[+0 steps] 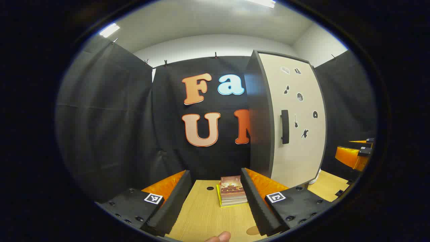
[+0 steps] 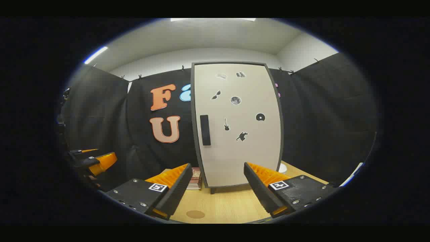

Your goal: Open the cabinet door with the right hand, grasp the bottle in the cabinet with the left hand and place it on the coaster, then close the cabinet door with the right hand.

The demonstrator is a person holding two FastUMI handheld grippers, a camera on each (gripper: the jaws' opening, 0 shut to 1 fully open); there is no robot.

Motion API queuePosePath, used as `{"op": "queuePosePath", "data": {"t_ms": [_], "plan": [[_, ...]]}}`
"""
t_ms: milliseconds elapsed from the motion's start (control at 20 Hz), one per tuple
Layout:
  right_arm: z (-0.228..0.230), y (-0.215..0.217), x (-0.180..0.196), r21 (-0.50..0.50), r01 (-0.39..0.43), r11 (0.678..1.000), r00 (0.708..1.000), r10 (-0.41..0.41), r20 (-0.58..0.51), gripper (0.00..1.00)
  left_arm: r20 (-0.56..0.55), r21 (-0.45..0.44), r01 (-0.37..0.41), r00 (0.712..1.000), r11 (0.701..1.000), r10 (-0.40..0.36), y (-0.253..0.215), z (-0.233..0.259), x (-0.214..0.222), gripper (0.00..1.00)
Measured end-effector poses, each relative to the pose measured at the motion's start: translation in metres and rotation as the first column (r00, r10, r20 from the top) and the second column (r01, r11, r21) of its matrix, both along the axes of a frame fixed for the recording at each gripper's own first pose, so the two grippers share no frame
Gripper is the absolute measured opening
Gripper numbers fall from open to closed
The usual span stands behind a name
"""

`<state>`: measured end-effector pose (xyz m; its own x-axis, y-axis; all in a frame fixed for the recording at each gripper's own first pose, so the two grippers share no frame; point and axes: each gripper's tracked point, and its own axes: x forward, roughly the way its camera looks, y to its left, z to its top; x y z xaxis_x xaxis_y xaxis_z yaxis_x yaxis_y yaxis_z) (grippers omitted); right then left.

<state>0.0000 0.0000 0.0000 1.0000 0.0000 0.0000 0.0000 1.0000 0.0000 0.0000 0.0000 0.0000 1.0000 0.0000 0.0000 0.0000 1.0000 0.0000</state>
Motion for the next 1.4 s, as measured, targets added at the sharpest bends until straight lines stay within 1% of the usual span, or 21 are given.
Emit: {"op": "queuePosePath", "data": {"t_ms": [500, 900, 1150, 1250, 1400], "plan": [[-0.002, 0.003, 0.003, -0.01, -0.009, 1.0, 1.0, 0.008, -0.018, 0.95, -0.025, -0.007, -0.025, 0.999, 1.0, 0.025, 0.013, -0.009, 0.001, 0.96], [-0.001, 0.011, 0.021, -0.011, -0.022, 1.0, 0.999, 0.022, -0.025, 0.95, -0.037, 0.001, -0.043, 0.998, 0.999, 0.043, 0.022, -0.018, 0.011, 0.96], [0.012, 0.021, 0.055, -0.016, -0.04, 0.999, 0.999, 0.039, -0.018, 0.95, -0.056, 0.002, -0.048, 0.997, 0.999, 0.048, 0.028, -0.029, 0.022, 0.97], [0.021, 0.025, 0.076, -0.034, -0.044, 0.998, 0.999, 0.043, -0.014, 0.95, -0.06, 0.003, -0.045, 0.997, 0.999, 0.045, 0.031, -0.033, 0.029, 0.96], [0.036, 0.035, 0.111, -0.045, -0.061, 0.997, 0.998, 0.061, 0.004, 0.95, -0.064, 0.012, -0.052, 0.997, 0.999, 0.053, 0.04, -0.04, 0.04, 0.97]]}}
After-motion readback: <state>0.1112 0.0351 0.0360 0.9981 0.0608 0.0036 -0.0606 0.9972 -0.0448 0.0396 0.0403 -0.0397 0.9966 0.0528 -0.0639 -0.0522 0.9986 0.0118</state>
